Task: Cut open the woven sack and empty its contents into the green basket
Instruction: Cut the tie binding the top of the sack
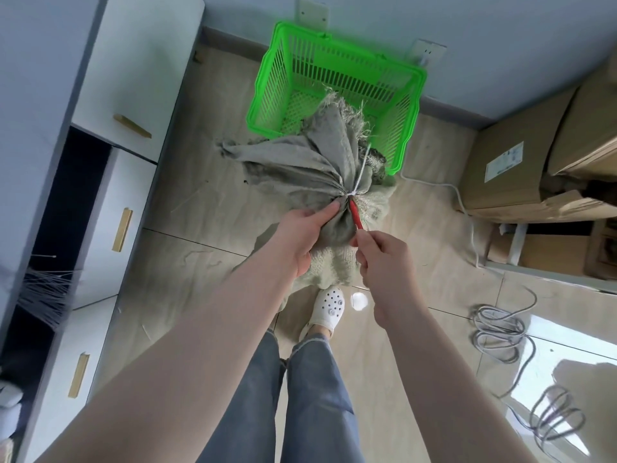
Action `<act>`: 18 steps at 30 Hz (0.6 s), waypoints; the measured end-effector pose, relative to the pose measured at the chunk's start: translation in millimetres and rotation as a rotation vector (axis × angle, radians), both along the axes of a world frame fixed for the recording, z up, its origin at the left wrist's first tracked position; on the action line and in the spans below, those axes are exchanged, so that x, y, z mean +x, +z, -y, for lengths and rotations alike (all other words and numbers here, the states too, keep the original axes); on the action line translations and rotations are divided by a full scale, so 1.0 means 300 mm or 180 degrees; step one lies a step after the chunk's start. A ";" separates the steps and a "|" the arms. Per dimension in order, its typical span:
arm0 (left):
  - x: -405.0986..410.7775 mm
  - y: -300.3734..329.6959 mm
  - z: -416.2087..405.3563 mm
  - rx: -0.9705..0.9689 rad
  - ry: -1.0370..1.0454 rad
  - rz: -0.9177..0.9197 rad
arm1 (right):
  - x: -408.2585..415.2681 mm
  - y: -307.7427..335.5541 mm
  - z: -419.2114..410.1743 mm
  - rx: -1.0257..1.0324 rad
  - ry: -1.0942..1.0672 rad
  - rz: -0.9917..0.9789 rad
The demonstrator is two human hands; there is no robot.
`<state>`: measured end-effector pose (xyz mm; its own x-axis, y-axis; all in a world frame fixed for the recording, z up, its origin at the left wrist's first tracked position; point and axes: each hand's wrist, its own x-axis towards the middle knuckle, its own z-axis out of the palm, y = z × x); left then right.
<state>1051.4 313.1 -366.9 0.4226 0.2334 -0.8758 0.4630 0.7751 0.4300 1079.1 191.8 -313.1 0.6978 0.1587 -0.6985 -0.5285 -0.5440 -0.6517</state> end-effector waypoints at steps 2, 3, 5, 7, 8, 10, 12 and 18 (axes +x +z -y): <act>0.004 0.002 0.013 0.0225 -0.0023 -0.0016 | -0.015 0.003 -0.007 0.0063 -0.0202 -0.0018; 0.005 0.006 0.023 0.0305 -0.0045 -0.0025 | -0.021 0.004 -0.014 0.0083 -0.0302 -0.0044; 0.001 0.009 0.051 0.0366 -0.0065 -0.0064 | -0.024 0.000 -0.034 0.0093 -0.0406 -0.0063; -0.002 0.013 0.072 0.0465 -0.0012 -0.0157 | -0.012 -0.006 -0.051 0.0058 -0.0389 -0.0064; -0.002 0.014 0.075 0.0553 0.0008 -0.0227 | -0.006 -0.007 -0.057 0.0050 -0.0360 -0.0083; 0.008 0.015 0.064 0.0810 -0.0026 -0.0319 | -0.010 -0.005 -0.052 0.0057 -0.0311 -0.0190; 0.013 0.015 0.055 0.1066 -0.0172 -0.0414 | -0.023 0.005 -0.033 0.0033 -0.0342 -0.0302; 0.005 0.026 0.099 0.0991 -0.0220 -0.0350 | 0.003 -0.003 -0.039 0.0025 -0.0552 -0.0495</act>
<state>1052.8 283.6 -359.1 0.3537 0.4709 -0.8082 0.5666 0.5796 0.5857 1079.8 203.5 -313.9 0.5992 0.0517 -0.7989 -0.7080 -0.4317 -0.5590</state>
